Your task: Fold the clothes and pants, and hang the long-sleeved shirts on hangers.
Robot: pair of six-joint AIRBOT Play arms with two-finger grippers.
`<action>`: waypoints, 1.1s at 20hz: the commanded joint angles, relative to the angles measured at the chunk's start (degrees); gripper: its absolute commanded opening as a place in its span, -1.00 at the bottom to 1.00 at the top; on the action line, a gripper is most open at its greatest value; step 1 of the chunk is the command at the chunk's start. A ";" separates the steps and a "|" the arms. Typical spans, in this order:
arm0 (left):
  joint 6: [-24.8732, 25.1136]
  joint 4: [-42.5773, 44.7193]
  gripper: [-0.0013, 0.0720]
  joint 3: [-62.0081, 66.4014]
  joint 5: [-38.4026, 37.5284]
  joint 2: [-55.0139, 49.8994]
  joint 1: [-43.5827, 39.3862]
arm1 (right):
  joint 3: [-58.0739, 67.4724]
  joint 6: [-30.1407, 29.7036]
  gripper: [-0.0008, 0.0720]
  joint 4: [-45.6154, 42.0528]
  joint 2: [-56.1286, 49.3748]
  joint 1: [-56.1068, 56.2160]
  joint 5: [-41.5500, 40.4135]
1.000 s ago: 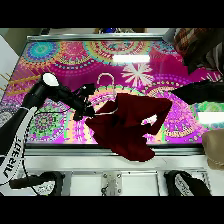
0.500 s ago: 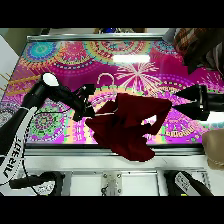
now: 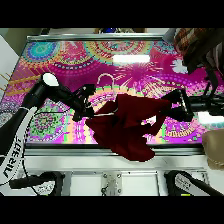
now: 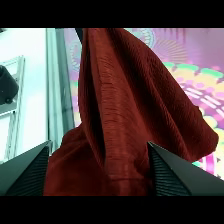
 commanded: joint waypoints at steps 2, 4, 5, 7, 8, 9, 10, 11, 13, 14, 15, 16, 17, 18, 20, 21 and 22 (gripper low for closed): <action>0.11 0.02 -0.91 0.00 -0.24 0.00 -0.02 | -0.07 -0.74 0.83 0.11 -2.71 4.50 -3.63; 0.11 0.02 -0.91 0.00 -0.24 0.00 -0.02 | -0.09 -0.72 0.83 0.11 -2.89 6.21 -5.46; 0.11 0.02 -0.91 0.00 -0.24 0.00 -0.02 | -0.09 -0.70 0.83 0.13 -2.93 6.86 -6.32; 0.11 0.02 -0.91 0.00 -0.24 0.00 -0.02 | -0.09 -0.70 0.83 0.13 -2.93 7.80 -7.26; 0.11 0.02 -0.91 0.00 -0.24 0.00 -0.02 | -0.09 -0.70 0.83 0.11 -2.93 8.13 -7.23; 0.11 0.02 -0.91 0.00 -0.24 0.00 -0.02 | -0.09 -0.68 0.83 0.13 -2.93 8.24 -7.21; 0.11 0.02 -0.91 0.00 -0.24 0.00 -0.02 | -0.09 -0.68 0.83 0.13 -2.93 8.24 -7.23; 0.11 0.02 -0.91 0.00 -0.24 0.00 -0.02 | -0.09 -0.68 0.83 0.11 -2.93 8.24 -7.23; 0.11 0.02 -0.91 0.00 -0.24 0.00 -0.02 | -0.09 -0.70 0.83 0.11 -2.93 8.22 -7.21; 0.11 0.02 -0.91 0.00 -0.24 0.00 -0.02 | -0.09 -0.70 0.83 0.13 -2.93 8.22 -7.21; 0.11 0.02 -0.91 0.00 -0.24 0.00 -0.02 | -0.09 -0.70 0.83 0.13 -2.93 8.20 -7.21; 0.11 0.04 -0.91 0.00 -0.24 0.00 -0.02 | -0.09 -0.70 0.83 0.13 -2.93 8.17 -7.21; 0.11 0.04 -0.91 0.00 -0.24 0.00 -0.02 | -0.09 -0.70 0.83 0.13 -2.93 8.17 -7.21; 0.11 0.04 -0.91 0.00 -0.24 0.00 -0.02 | -0.09 -0.70 0.83 0.13 -2.93 8.17 -7.21; 0.11 0.02 -0.91 0.00 -0.26 0.00 -0.02 | -0.09 -0.70 0.83 0.13 -2.93 8.17 -7.21; 0.11 0.02 -0.91 0.00 -0.28 0.00 -0.02 | -0.09 -0.70 0.83 0.24 -2.93 8.17 -7.21; 0.11 0.02 -0.91 0.00 -0.33 0.00 -0.02 | -0.09 -0.70 0.83 0.85 -2.93 8.17 -7.23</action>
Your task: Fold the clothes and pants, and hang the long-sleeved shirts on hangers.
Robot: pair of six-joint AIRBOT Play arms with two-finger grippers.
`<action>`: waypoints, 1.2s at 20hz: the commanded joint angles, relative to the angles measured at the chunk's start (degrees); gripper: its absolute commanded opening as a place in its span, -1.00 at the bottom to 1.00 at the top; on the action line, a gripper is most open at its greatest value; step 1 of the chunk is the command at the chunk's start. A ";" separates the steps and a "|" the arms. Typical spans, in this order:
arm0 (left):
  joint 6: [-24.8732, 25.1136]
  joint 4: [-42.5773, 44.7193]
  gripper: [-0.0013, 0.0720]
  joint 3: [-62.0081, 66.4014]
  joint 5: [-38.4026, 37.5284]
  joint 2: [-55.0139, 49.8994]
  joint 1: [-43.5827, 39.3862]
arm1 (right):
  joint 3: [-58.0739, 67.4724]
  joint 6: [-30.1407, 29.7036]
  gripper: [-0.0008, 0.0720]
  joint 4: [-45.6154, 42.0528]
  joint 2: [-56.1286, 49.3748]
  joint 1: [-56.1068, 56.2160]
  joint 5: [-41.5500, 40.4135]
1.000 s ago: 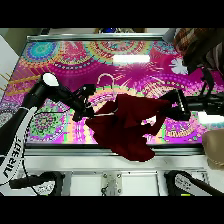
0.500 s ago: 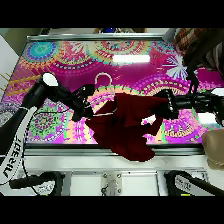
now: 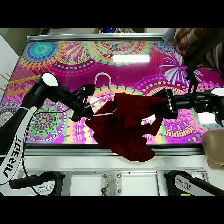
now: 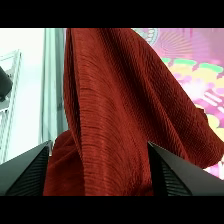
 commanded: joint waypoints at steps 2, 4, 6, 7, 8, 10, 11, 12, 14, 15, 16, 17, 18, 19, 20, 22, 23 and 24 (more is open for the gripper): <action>0.02 -0.15 -0.91 0.00 -0.11 0.02 -0.04 | -0.04 0.02 0.83 1.90 -0.04 0.07 0.02; 0.02 -0.15 -0.91 0.00 -0.11 0.02 -0.04 | -0.04 0.02 0.82 2.16 -0.04 0.07 0.00; 0.02 -0.15 -0.91 0.00 -0.11 0.02 -0.04 | -0.04 0.02 -0.04 2.14 -0.04 0.07 0.09; 0.02 -0.15 -0.91 0.00 -0.09 0.02 -0.04 | -0.04 0.02 -0.91 2.14 -0.04 0.07 0.37; 0.02 -0.15 -0.91 0.00 -0.11 0.02 -0.04 | -0.04 0.00 -0.93 2.16 -0.04 0.07 0.48; 0.02 -0.15 -0.91 0.00 -0.11 0.02 -0.02 | -0.04 0.00 -0.93 2.14 -0.04 0.07 0.52; 0.02 -0.15 -0.91 0.00 -0.09 0.02 -0.04 | -0.04 0.00 -0.93 2.14 -0.04 0.07 0.50; 0.02 -0.13 -0.91 0.00 -0.07 0.02 -0.04 | -0.04 0.00 -0.93 2.16 -0.04 0.07 0.50; 0.02 -0.11 -0.91 0.00 -0.07 0.02 -0.02 | -0.04 -0.02 -0.93 2.14 -0.04 0.07 0.52; 0.02 -0.11 -0.91 0.00 -0.07 0.02 -0.02 | -0.04 -0.02 -0.93 2.14 -0.04 0.07 0.50; 0.00 -0.09 -0.91 0.00 -0.07 0.02 -0.02 | -0.04 -0.02 -0.94 2.14 -0.04 0.07 0.52; -0.07 -0.07 -0.91 0.00 -0.07 0.02 -0.02 | -0.04 -0.02 -0.94 2.14 -0.04 0.07 0.50; -0.92 -0.07 -0.90 0.00 -0.04 0.02 -0.02 | -0.04 -0.02 -0.94 2.14 -0.04 0.07 0.52; -2.47 -0.07 -0.90 0.00 -0.04 0.02 -0.02 | -0.04 -0.02 -0.94 2.14 -0.02 0.07 0.55; -3.54 -0.07 -0.90 0.00 -0.04 0.02 -0.02 | -0.04 -0.02 -0.94 2.14 -0.02 0.07 0.52; -5.79 -0.02 -0.04 0.00 0.13 0.02 -0.02 | -0.04 -0.02 -0.95 2.14 -0.02 0.07 0.52; -7.21 -0.02 -0.04 0.00 0.55 0.02 -0.02 | -0.04 -0.04 -0.95 2.14 -0.02 0.07 0.52; -7.56 0.02 -0.04 0.00 0.66 0.02 -0.02 | -0.04 -0.02 -0.95 2.14 -0.02 0.07 0.59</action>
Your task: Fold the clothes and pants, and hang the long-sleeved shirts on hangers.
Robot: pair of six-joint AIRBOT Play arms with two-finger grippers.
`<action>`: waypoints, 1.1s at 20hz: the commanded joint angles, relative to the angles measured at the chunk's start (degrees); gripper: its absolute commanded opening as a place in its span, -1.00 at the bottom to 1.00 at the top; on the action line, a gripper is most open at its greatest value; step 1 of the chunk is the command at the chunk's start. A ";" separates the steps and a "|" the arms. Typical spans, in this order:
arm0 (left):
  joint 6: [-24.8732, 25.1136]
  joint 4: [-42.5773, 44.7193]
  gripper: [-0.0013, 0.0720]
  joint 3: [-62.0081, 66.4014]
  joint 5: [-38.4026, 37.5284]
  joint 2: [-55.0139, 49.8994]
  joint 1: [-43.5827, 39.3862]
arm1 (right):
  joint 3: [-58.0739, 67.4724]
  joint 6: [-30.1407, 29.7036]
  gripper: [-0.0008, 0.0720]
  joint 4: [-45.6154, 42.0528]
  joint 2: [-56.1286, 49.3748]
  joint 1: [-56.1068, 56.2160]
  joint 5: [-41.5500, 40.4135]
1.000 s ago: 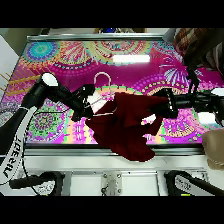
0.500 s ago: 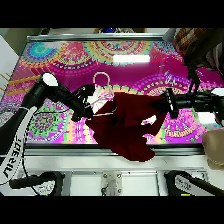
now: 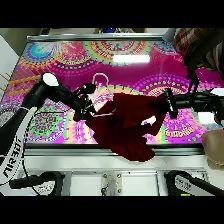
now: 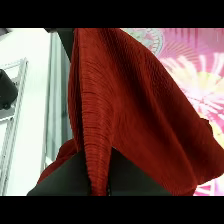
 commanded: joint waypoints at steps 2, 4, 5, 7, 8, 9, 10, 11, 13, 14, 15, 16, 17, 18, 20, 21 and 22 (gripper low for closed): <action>-3.45 1.99 -0.04 0.00 0.13 0.00 -0.02 | 0.00 -0.24 -0.95 -0.20 0.02 -0.02 0.50; -6.16 4.11 -0.04 0.02 0.35 0.00 0.02 | 0.00 -0.22 -0.95 -0.15 0.04 -0.04 0.52; -7.63 5.03 -0.04 0.00 0.61 0.02 0.04 | 0.00 -0.24 -0.95 -0.11 0.07 -0.04 0.50; -9.84 5.29 -0.04 0.02 1.09 0.04 0.11 | 0.02 -0.24 -0.95 0.24 0.13 -0.04 0.50; -9.84 5.29 -0.04 0.02 1.07 0.02 0.09 | 0.02 -0.22 -0.95 0.92 0.13 -0.04 0.50; -9.84 5.27 -0.04 0.02 1.07 0.04 0.09 | 0.02 -0.24 -0.96 2.19 0.13 -0.04 0.52; -10.03 5.31 -0.09 0.02 1.09 0.02 0.11 | 0.02 -0.22 -0.96 3.85 0.13 -0.04 0.50; -10.43 5.38 -0.12 0.02 1.07 0.04 0.11 | 0.02 -0.24 -0.96 5.22 0.13 -0.04 0.52; -12.35 6.29 -0.12 0.11 1.53 0.02 0.11 | 0.02 -0.22 -0.96 5.75 0.13 -0.04 0.52; -12.61 6.40 -0.12 0.13 1.68 0.04 0.15 | 0.02 -0.20 -0.96 5.75 0.13 -0.04 0.55; -12.83 6.32 -0.12 0.13 1.90 0.04 0.37 | 0.02 -0.20 -0.96 5.75 0.13 -0.02 0.74; -13.77 6.12 -0.12 0.13 2.43 0.04 0.90 | 0.02 -0.17 -0.96 5.51 0.13 -0.02 0.79; -15.56 5.77 -0.12 0.13 2.97 0.04 1.42 | 0.02 -0.15 -0.96 5.05 0.13 -0.02 0.83; -17.75 5.66 -0.11 0.15 3.41 0.04 2.16 | 0.02 -0.11 -0.96 4.35 0.13 -0.02 0.94; -20.92 5.46 -0.11 0.15 3.37 0.07 3.93 | 0.02 0.04 -0.96 3.37 0.13 -0.02 0.90; -21.77 4.42 -0.11 0.15 3.39 0.20 4.74 | 0.02 0.04 -0.96 3.37 0.11 -0.04 0.87; -21.77 2.16 -0.11 0.13 3.56 0.57 5.66 | 0.02 0.04 -0.96 3.37 0.13 -0.02 0.87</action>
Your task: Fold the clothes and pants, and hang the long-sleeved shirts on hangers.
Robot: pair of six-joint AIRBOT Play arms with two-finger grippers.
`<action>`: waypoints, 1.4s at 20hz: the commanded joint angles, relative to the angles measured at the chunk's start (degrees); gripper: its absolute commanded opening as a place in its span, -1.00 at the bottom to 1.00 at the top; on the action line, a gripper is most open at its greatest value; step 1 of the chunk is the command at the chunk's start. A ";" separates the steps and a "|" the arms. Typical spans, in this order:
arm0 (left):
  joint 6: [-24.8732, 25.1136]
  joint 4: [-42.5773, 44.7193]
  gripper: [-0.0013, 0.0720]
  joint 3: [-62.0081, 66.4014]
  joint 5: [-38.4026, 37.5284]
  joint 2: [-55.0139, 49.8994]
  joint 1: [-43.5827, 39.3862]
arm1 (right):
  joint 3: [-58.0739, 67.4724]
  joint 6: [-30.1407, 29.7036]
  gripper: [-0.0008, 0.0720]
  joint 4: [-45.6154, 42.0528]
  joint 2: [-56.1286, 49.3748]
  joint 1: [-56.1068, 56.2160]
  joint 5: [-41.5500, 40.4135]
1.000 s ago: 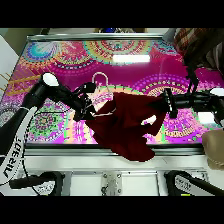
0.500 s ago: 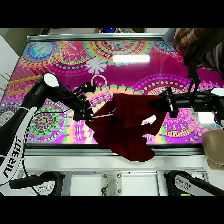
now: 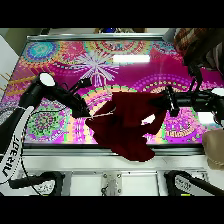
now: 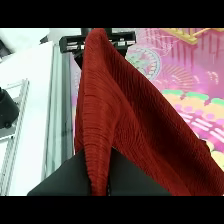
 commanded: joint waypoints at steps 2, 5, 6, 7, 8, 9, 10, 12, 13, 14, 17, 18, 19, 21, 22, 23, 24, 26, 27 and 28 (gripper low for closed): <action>-3.37 -6.56 -0.11 0.04 2.95 1.90 3.82 | 0.04 0.24 -0.96 -0.57 0.04 0.00 -0.04; -6.56 -6.51 -0.11 0.04 8.83 5.75 6.93 | 0.04 0.55 -0.96 -0.55 0.07 -0.02 -0.04; -8.31 -6.54 -0.11 0.04 10.62 7.26 8.37 | 0.04 1.33 -0.95 -0.52 0.07 -0.09 -0.07; -10.08 -6.54 -0.11 0.04 12.04 8.83 10.05 | 0.09 1.88 -0.96 -0.52 0.07 -0.15 -0.07; -12.11 -6.51 -0.11 0.04 13.03 10.73 11.98 | 0.09 1.97 -0.95 -0.33 0.22 -0.24 -0.07; -13.88 -6.47 -0.11 0.04 13.49 12.50 13.77 | 0.09 1.99 -0.96 -0.28 0.81 -0.28 -0.31; -16.04 -6.29 -0.12 0.04 13.53 14.45 15.78 | 0.11 2.40 -0.95 -0.24 1.75 -0.39 -0.81; -20.65 -4.90 -0.12 0.02 13.53 17.99 18.78 | 0.11 4.87 -0.96 -0.26 4.63 -0.70 -2.93; -22.99 -2.27 -0.12 0.02 13.40 19.58 19.61 | 0.11 5.22 -0.96 -0.28 6.14 -0.98 -3.72; -25.55 0.55 -0.12 -0.11 13.33 20.90 19.93 | 0.11 5.27 -0.96 -0.28 7.67 -1.11 -4.22; -35.60 4.55 -0.11 -4.98 14.25 25.03 19.89 | 0.09 7.78 -0.95 -0.26 11.30 -1.07 -7.65; -39.21 4.13 0.12 -7.85 15.04 26.18 19.87 | 0.09 7.80 -0.96 -0.26 12.28 -1.07 -9.18; -43.45 2.51 0.73 -11.39 16.17 27.17 19.87 | 0.09 7.80 -0.96 -0.24 13.03 -1.09 -10.51; -49.48 -1.49 0.94 -18.38 18.73 28.00 19.74 | 0.09 8.24 -0.95 0.96 13.90 -1.07 -12.28; -51.49 -4.00 0.94 -21.29 19.41 27.89 19.37 | 0.09 8.66 -0.95 2.80 13.90 -1.09 -12.55; -53.29 -6.49 0.94 -23.96 19.65 27.43 18.29 | 0.09 8.66 -0.95 4.20 13.92 -1.07 -12.94; -54.14 -8.37 0.94 -26.21 20.04 26.75 16.33 | 0.09 8.66 -0.95 5.33 13.94 -1.03 -13.66; -54.18 -12.46 0.94 -30.21 24.13 25.53 10.51 | 0.09 8.68 -0.95 5.92 13.94 -1.01 -13.94; -54.18 -15.02 0.94 -31.98 27.80 24.72 6.54 | 0.09 8.76 -0.95 5.95 13.94 -1.01 -13.92; -54.18 -17.79 0.94 -33.24 31.67 23.87 2.58 | 0.09 9.40 -0.95 5.92 13.99 -1.01 -13.92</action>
